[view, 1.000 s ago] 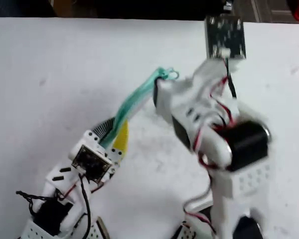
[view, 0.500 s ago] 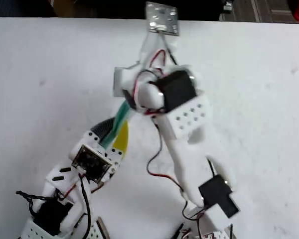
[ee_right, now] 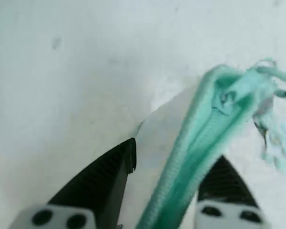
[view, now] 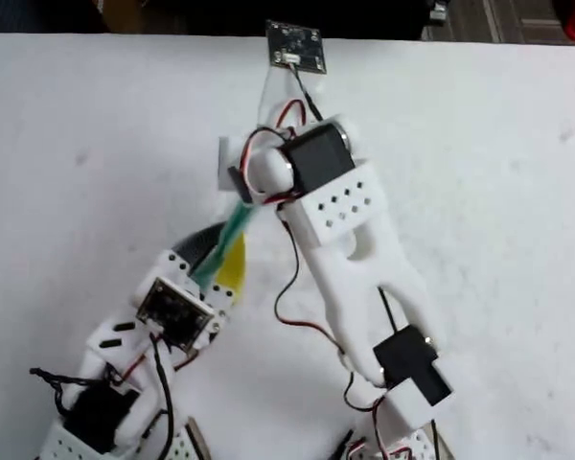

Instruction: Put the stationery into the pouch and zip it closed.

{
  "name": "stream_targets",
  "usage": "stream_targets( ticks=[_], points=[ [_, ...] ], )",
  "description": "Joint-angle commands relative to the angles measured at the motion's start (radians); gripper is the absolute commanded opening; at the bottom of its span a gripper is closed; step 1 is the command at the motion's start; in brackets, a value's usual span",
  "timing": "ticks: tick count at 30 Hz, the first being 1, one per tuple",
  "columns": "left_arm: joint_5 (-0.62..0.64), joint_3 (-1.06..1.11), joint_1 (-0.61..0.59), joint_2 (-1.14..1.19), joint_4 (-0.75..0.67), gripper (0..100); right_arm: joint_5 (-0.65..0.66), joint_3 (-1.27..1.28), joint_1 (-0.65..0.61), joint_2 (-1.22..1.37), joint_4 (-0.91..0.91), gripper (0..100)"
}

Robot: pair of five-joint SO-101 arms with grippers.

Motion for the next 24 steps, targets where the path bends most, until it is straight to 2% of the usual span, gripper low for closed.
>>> stream_targets(
  ticks=[1, 2, 9, 12, 15, 18, 21, 24],
  points=[
    [0.002, -0.020, 0.007, -0.019, 0.023, 21, 0.086, -0.005, 0.022, 0.016, -0.077, 2.0],
    [0.003, -0.026, 0.004, -0.019, 0.037, 25, 0.086, -0.005, 0.038, 0.024, -0.104, 1.2],
    [0.002, -0.259, -0.073, -0.019, 0.241, 24, 0.098, 0.028, 0.295, 0.031, -0.150, 1.6],
    [0.006, -0.307, -0.134, -0.019, 0.244, 24, 0.189, 0.123, 0.380, 0.033, -0.156, 1.6],
    [0.064, -0.305, -0.240, -0.018, 0.201, 24, 0.287, 0.315, 0.421, 0.033, -0.214, 1.6],
    [0.114, -0.288, -0.320, -0.015, 0.190, 24, 0.285, 0.565, 0.484, 0.031, -0.415, 1.6],
    [0.141, -0.203, -0.340, -0.015, 0.140, 24, 0.285, 0.810, 0.530, 0.031, -0.694, 1.6],
    [0.137, -0.098, -0.340, -0.015, 0.074, 24, 0.285, 1.017, 0.526, 0.031, -0.935, 1.6]
  ],
)
